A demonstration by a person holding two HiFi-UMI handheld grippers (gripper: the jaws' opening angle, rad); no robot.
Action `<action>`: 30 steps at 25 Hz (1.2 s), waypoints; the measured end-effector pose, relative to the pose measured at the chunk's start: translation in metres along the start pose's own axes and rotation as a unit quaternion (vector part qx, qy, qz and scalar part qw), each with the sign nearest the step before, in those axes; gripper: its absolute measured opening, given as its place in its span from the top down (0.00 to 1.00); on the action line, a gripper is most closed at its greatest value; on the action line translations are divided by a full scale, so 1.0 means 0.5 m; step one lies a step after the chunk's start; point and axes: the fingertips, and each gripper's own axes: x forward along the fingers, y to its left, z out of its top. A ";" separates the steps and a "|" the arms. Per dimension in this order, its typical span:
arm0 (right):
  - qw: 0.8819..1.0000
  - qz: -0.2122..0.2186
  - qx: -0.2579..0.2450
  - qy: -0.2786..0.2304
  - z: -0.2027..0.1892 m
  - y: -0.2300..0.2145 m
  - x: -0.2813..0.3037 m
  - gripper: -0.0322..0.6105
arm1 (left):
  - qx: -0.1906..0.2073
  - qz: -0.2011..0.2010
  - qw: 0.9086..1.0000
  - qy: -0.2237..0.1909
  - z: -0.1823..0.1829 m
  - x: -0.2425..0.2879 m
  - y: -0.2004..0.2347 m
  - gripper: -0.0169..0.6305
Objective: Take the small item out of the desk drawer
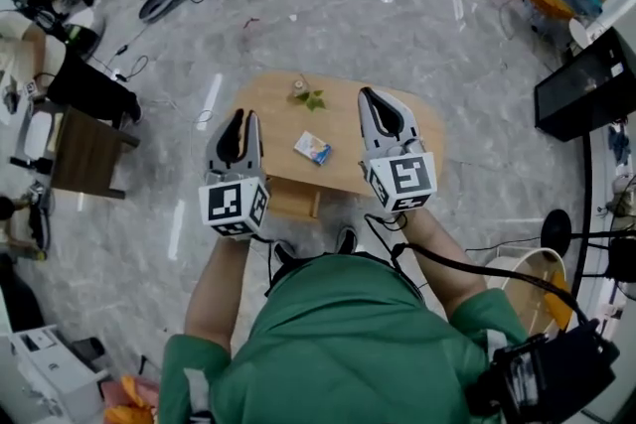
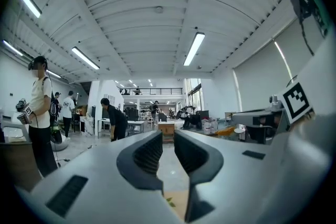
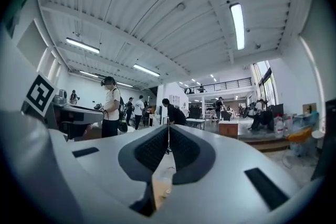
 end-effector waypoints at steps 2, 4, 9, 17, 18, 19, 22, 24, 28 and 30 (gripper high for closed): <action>1.000 0.001 -0.014 -0.016 0.025 -0.009 -0.018 0.91 | 0.004 -0.004 1.000 -0.014 0.024 0.003 -0.016 0.85; 0.999 -0.003 -0.025 -0.026 0.043 -0.019 -0.039 0.91 | 0.007 -0.010 1.000 -0.024 0.042 0.002 -0.034 0.85; 0.997 -0.020 -0.053 -0.049 0.079 -0.026 -0.073 0.91 | 0.019 -0.019 0.999 -0.045 0.074 -0.011 -0.047 0.85; 0.997 -0.041 -0.056 -0.044 0.077 0.000 -0.073 0.91 | 0.014 -0.036 0.999 -0.038 0.067 -0.021 -0.009 0.85; 0.997 -0.043 -0.055 -0.043 0.080 -0.002 -0.071 0.91 | 0.015 -0.038 0.999 -0.036 0.071 -0.019 -0.007 0.85; 0.997 -0.045 -0.056 -0.042 0.083 -0.002 -0.068 0.91 | 0.014 -0.039 0.998 -0.036 0.074 -0.016 -0.002 0.85; 0.996 -0.049 -0.061 -0.038 0.081 0.010 -0.057 0.91 | 0.012 -0.039 0.999 -0.032 0.071 -0.015 0.022 0.85; 0.996 -0.050 -0.067 -0.033 0.074 0.022 -0.056 0.91 | 0.011 -0.039 0.999 -0.027 0.063 -0.021 0.035 0.85; 0.996 -0.054 -0.069 -0.030 0.075 0.032 -0.045 0.91 | 0.008 -0.046 0.999 -0.027 0.058 -0.014 0.048 0.85; 0.996 -0.054 -0.071 -0.026 0.075 0.035 -0.037 0.91 | 0.006 -0.049 0.998 -0.026 0.056 -0.008 0.052 0.85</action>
